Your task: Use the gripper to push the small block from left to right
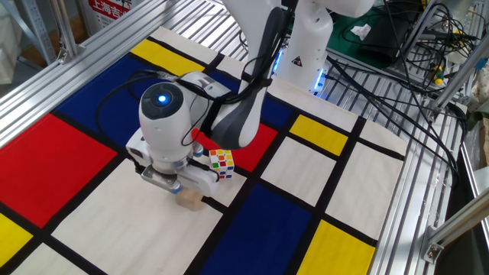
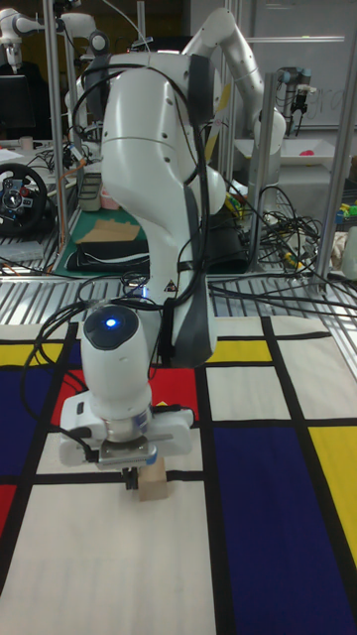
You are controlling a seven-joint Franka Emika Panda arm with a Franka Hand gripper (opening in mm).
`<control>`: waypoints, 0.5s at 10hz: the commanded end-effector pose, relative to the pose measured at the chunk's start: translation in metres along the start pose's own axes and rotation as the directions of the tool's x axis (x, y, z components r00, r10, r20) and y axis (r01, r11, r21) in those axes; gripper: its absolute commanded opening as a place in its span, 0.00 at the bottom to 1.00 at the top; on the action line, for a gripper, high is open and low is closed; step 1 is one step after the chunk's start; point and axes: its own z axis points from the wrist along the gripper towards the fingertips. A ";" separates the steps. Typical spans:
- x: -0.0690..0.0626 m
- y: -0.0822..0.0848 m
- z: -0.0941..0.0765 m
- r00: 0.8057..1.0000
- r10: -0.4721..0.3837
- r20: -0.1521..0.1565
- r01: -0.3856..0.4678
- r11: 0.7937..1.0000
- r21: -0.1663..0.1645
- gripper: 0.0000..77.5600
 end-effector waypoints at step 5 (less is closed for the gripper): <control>0.010 0.071 -0.013 0.998 0.008 -0.065 -0.006 0.999 0.044 0.00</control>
